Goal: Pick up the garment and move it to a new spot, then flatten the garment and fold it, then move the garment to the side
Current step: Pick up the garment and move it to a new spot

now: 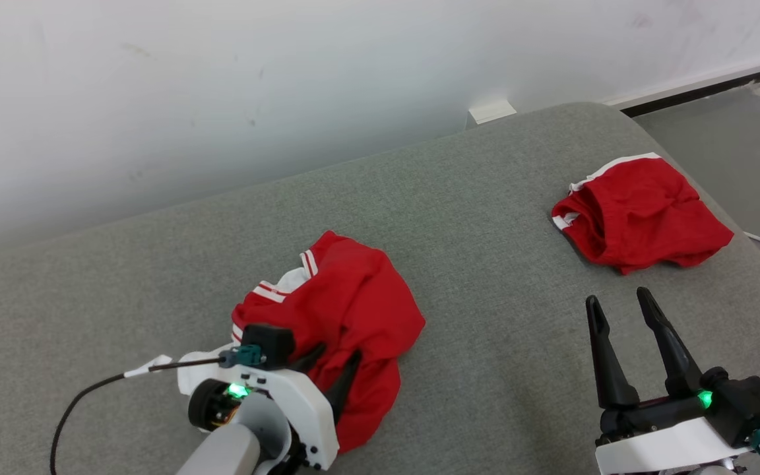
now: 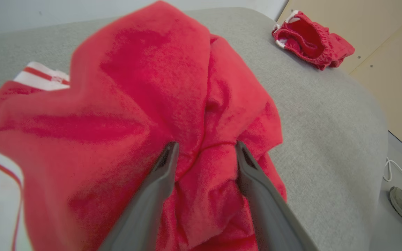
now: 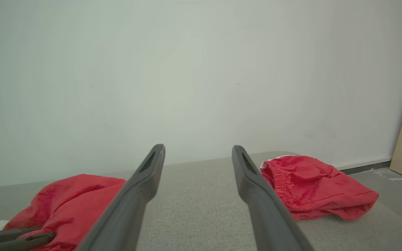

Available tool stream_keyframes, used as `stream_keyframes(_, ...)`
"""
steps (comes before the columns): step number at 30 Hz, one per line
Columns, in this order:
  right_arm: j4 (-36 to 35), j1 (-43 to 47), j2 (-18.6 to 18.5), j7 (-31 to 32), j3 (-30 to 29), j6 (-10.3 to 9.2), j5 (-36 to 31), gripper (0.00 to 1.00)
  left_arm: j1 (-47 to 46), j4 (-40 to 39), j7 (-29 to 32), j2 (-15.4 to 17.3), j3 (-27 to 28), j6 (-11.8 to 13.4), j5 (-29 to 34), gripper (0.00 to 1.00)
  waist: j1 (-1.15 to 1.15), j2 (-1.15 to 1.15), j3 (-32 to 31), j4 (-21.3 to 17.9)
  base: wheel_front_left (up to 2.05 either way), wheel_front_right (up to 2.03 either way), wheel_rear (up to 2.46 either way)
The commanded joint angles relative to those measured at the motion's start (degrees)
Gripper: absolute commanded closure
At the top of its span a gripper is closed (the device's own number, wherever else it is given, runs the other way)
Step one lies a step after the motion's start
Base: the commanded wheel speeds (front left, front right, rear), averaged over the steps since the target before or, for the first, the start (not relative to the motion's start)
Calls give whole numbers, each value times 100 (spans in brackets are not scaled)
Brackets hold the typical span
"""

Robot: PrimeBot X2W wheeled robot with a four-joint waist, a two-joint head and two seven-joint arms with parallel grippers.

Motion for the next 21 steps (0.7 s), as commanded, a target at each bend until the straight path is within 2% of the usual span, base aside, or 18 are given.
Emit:
stream_keyframes(1,10,-71,-10,8,-31,-13,3,0,-112,88,-137,-24,-13,-18,24,0,0,0,4,13,0,0,0)
stream_keyframes(6,48,37,-9,8,-84,-14,-93,0,-387,295,-568,-23,-78,-54,13,0,0,0,-50,252,0,0,0)
stream_keyframes(12,77,29,-20,8,-63,-13,-191,0,-541,-91,-854,169,-18,-83,-125,0,0,0,-121,710,0,0,0)
stream_keyframes(21,85,200,-60,8,-221,-13,-244,0,-122,-1009,-1232,725,420,317,-145,0,0,0,-348,1354,0,0,0)
